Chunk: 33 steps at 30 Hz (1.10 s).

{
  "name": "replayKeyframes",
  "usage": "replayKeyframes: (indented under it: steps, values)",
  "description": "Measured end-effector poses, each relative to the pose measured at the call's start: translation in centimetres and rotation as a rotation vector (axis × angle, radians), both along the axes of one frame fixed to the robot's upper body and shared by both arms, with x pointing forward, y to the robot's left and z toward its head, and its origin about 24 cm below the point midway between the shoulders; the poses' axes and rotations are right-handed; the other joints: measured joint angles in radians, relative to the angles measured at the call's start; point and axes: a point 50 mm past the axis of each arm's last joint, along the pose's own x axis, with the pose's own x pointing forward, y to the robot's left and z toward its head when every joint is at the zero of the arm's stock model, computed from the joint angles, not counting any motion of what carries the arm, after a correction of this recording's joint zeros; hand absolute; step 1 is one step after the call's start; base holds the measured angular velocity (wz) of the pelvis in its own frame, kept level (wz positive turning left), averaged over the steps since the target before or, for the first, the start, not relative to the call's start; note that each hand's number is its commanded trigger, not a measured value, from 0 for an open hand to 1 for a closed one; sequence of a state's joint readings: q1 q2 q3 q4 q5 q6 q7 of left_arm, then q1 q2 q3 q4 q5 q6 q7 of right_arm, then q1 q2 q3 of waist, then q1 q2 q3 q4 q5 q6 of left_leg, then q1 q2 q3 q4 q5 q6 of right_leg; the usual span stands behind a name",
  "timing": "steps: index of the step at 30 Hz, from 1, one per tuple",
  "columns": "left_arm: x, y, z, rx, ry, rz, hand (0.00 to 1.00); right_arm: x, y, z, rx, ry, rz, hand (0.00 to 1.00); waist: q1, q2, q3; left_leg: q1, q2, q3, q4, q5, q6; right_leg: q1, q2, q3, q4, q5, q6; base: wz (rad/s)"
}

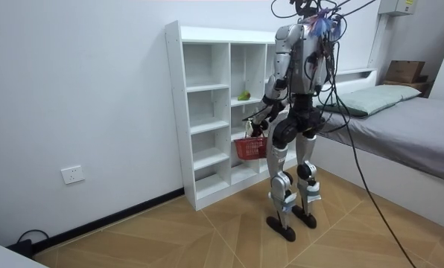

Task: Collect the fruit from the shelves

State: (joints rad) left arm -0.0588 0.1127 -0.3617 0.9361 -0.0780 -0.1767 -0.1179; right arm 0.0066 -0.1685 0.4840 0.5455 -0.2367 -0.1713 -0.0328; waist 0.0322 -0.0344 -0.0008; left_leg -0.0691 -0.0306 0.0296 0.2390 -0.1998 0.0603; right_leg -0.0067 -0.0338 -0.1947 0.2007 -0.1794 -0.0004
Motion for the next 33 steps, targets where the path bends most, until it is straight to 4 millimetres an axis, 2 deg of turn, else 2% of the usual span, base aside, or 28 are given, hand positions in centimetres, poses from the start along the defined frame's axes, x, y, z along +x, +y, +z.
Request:
replayKeyframes:
  steps: [2,7,10,15,17,18,27,30,33]
  values:
    - [0.1,-0.1,0.2,-0.013,-0.009,0.009,1.00,-0.2,0.4,0.5,0.020,-0.021,0.005,0.00,0.003,-0.010,0.0000,0.011,0.000,0.001,-0.002,0.000,0.000,0.010,0.000,0.003,0.002,0.000,0.000,0.00]
    - [-0.3,-0.1,-0.2,-0.009,0.024,0.015,1.00,0.0,0.5,1.0,0.009,-0.032,0.011,0.00,0.007,-0.016,0.0020,0.015,0.000,0.008,-0.004,0.000,0.000,0.012,0.001,0.023,0.003,0.000,0.000,-0.04]
    - [-1.1,0.3,-0.8,0.009,0.083,0.027,1.00,0.1,0.4,1.6,-0.007,-0.055,0.022,0.00,0.005,-0.014,0.0085,0.030,0.000,0.011,-0.010,0.000,0.000,0.024,0.003,0.030,0.000,0.000,0.000,-0.04]
    - [-2.3,0.8,-1.7,-0.010,0.182,0.099,1.00,1.0,0.9,3.1,-0.019,-0.121,0.050,0.00,0.004,-0.012,0.0132,0.038,0.001,0.010,-0.006,0.000,0.000,0.030,0.003,0.026,0.000,0.000,0.000,0.00]
    - [-2.2,0.7,-1.7,-0.016,0.182,0.097,1.00,1.3,1.2,3.8,-0.026,-0.157,0.067,0.00,0.005,-0.005,0.0205,0.039,0.000,0.010,-0.007,-0.001,0.001,0.031,0.002,0.026,0.000,0.000,0.000,0.00]
    - [-2.2,0.7,-1.7,-0.017,0.182,0.096,1.00,1.3,1.3,3.8,-0.028,-0.162,0.070,0.00,0.005,-0.004,0.0214,0.039,0.000,0.010,-0.009,-0.001,0.001,0.030,0.002,0.025,0.000,0.000,0.000,0.00]
    - [-3.0,0.5,-1.6,-0.051,0.173,0.108,1.00,1.9,2.1,6.7,-0.004,-0.296,0.095,0.00,0.008,-0.008,0.0195,0.065,0.001,0.014,-0.031,0.000,0.000,0.041,0.003,0.031,-0.001,0.000,0.000,-0.01]
    - [-3.2,0.5,-1.6,-0.050,0.175,0.109,1.00,1.8,2.2,6.7,-0.016,-0.302,0.099,0.00,0.010,-0.018,0.0163,0.088,0.001,0.015,-0.036,0.000,0.000,0.064,0.002,0.031,-0.008,0.000,0.000,0.00]
    - [-3.2,0.8,-1.7,-0.042,0.172,0.111,1.00,2.0,2.4,7.3,-0.008,-0.331,0.101,0.00,0.030,-0.030,0.0120,0.100,0.000,0.024,-0.040,0.000,0.000,0.076,0.001,0.030,-0.016,0.000,0.000,-0.08]
